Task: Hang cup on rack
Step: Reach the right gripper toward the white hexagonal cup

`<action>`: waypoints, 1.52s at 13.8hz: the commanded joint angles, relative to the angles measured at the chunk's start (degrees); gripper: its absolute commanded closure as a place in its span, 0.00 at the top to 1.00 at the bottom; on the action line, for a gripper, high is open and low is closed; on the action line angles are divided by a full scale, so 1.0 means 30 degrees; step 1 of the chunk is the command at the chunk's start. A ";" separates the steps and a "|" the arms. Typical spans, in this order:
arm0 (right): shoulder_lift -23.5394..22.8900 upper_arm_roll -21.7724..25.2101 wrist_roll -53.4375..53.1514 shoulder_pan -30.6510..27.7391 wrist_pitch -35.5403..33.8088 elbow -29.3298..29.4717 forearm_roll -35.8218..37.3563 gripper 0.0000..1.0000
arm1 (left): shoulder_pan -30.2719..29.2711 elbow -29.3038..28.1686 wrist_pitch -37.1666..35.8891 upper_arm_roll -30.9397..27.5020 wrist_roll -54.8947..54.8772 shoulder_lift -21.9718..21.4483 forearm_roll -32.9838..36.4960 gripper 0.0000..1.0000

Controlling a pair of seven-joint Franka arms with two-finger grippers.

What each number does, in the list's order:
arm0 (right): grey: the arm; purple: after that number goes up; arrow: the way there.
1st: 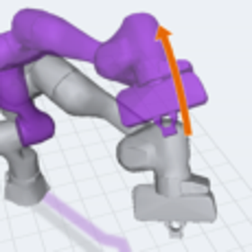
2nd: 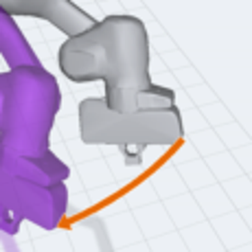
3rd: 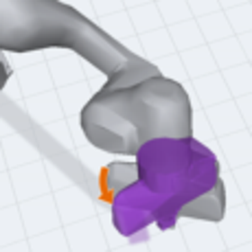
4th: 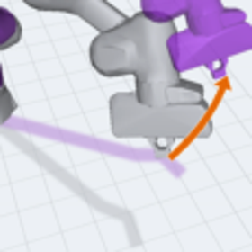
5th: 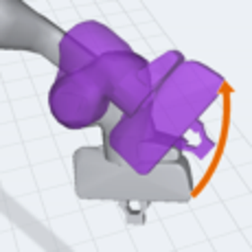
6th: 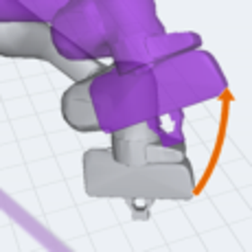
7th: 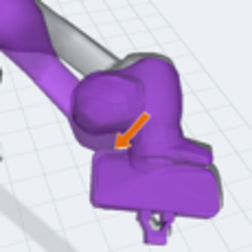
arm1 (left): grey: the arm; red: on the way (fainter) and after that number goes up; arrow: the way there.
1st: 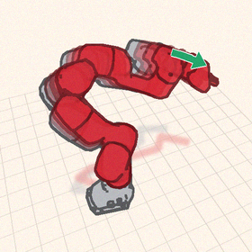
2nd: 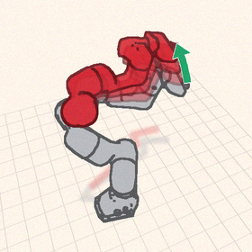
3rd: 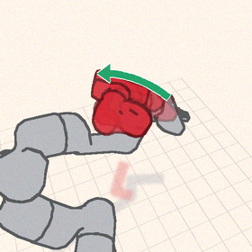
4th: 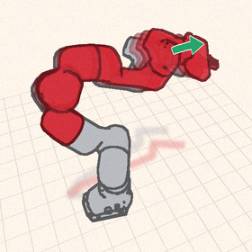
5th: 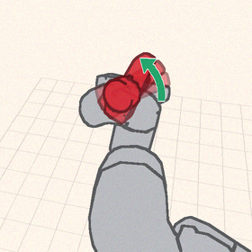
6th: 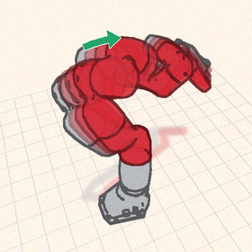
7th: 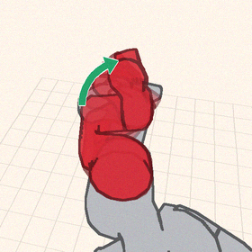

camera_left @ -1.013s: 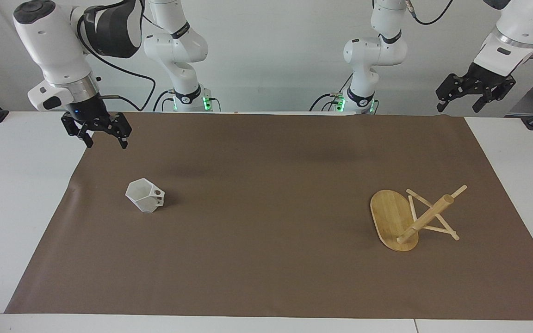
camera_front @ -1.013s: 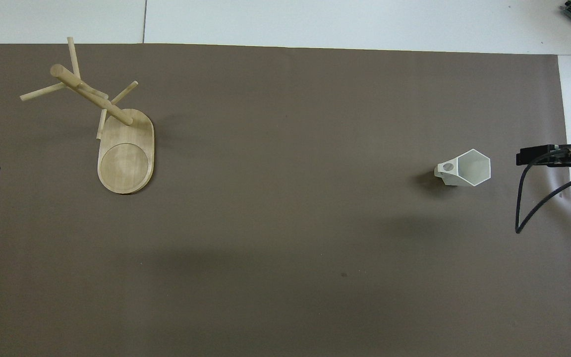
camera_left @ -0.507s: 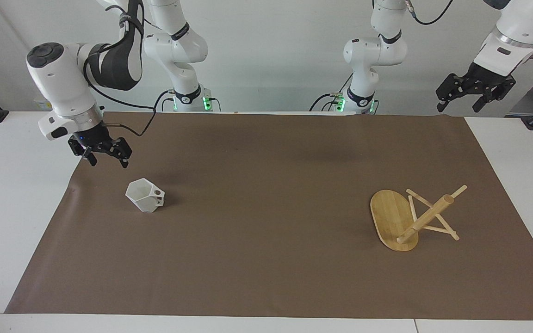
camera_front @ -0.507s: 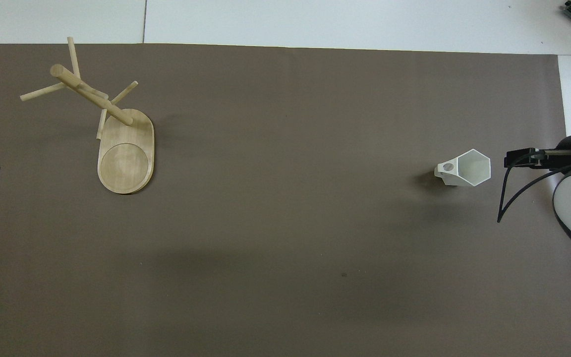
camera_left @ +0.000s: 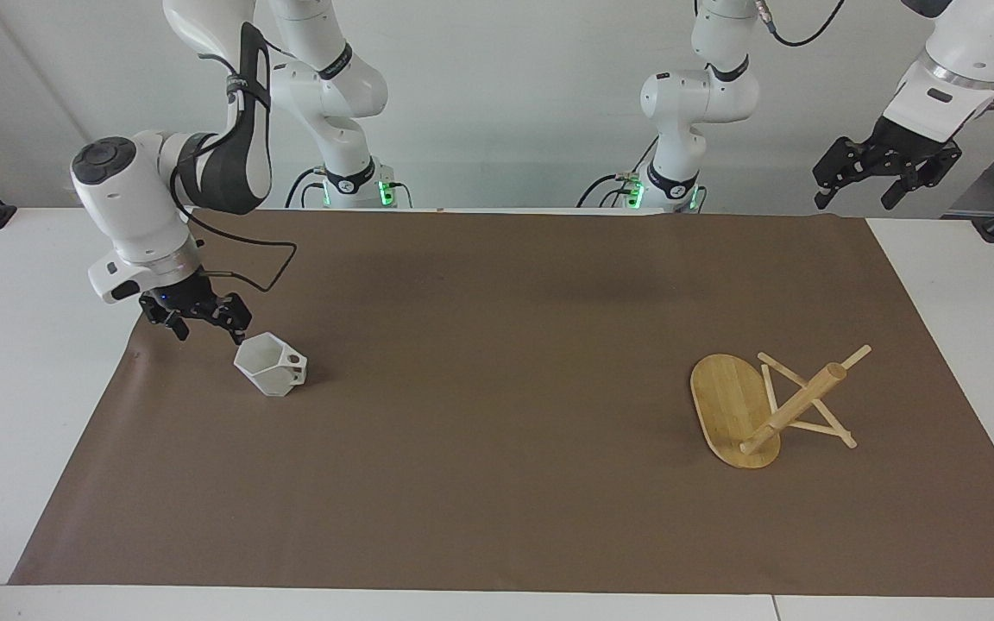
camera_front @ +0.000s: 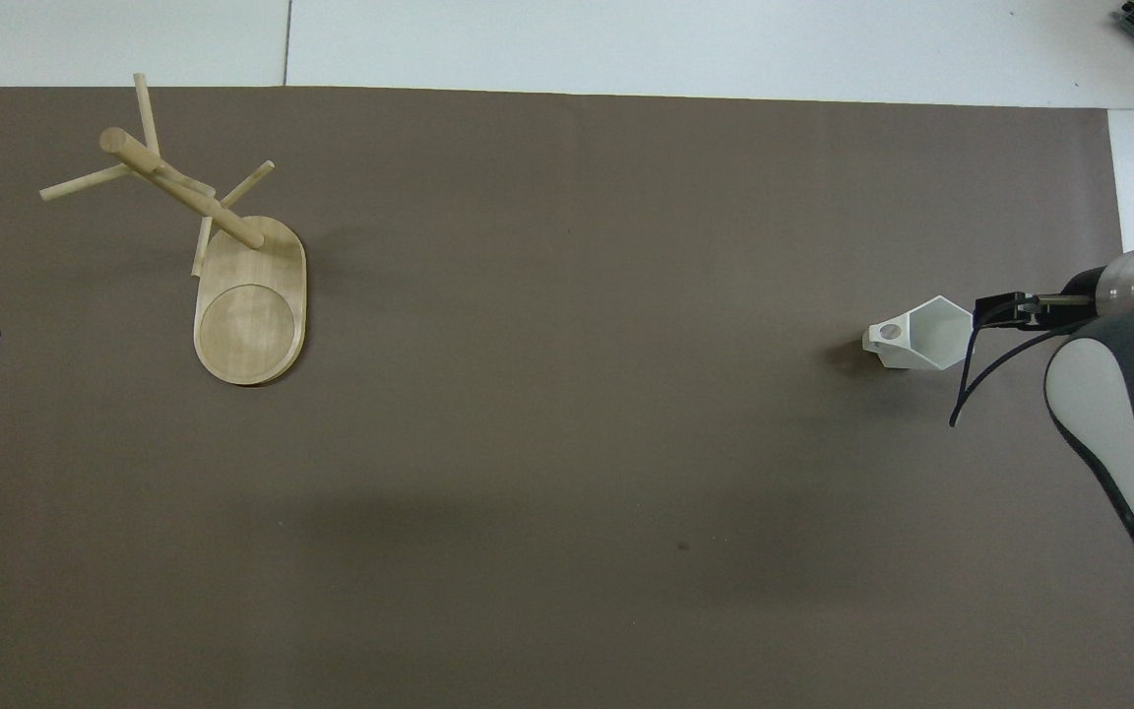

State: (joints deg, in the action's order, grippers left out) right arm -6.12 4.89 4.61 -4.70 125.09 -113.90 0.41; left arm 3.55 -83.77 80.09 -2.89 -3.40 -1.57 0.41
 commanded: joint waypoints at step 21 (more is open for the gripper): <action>-0.0332 -0.0076 0.0047 0.0276 0.2687 -0.2521 -0.0399 0.27 | 0.0105 -0.0728 0.0227 -0.0119 0.0226 -0.0590 -0.0138 1.00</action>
State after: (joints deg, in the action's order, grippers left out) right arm -7.49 4.76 4.59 -3.79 131.78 -120.45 0.39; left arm 3.55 -83.78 80.09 -2.89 -3.39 -1.57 0.41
